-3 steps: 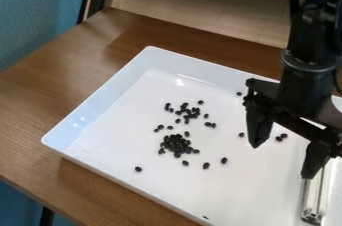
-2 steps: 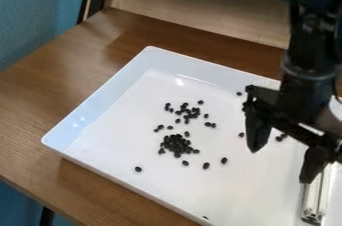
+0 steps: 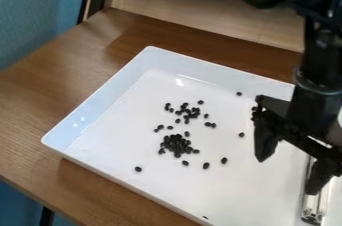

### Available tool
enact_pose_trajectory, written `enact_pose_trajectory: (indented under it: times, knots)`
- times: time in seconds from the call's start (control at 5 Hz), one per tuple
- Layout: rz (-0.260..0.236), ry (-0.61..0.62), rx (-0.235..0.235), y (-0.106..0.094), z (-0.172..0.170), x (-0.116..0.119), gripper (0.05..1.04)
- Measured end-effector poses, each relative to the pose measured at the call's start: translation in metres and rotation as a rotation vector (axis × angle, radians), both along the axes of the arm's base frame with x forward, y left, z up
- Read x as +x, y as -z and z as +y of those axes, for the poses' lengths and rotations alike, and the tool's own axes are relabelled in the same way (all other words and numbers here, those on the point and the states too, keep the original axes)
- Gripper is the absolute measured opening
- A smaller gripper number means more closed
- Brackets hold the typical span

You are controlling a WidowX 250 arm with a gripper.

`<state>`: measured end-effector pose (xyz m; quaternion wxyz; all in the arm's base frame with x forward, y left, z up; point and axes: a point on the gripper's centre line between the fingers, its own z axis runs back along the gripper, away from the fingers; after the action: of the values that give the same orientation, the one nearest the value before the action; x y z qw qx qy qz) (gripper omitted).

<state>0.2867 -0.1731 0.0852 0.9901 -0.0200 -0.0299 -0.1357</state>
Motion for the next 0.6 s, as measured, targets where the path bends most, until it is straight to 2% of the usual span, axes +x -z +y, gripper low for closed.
enact_pose_trajectory:
  times: [0.4,0.6]
  knots:
    - [-0.045,0.008,0.036,0.006,-0.013,0.011,1.000]
    - [-0.055,-0.004,0.039,0.008,-0.017,0.017,1.000]
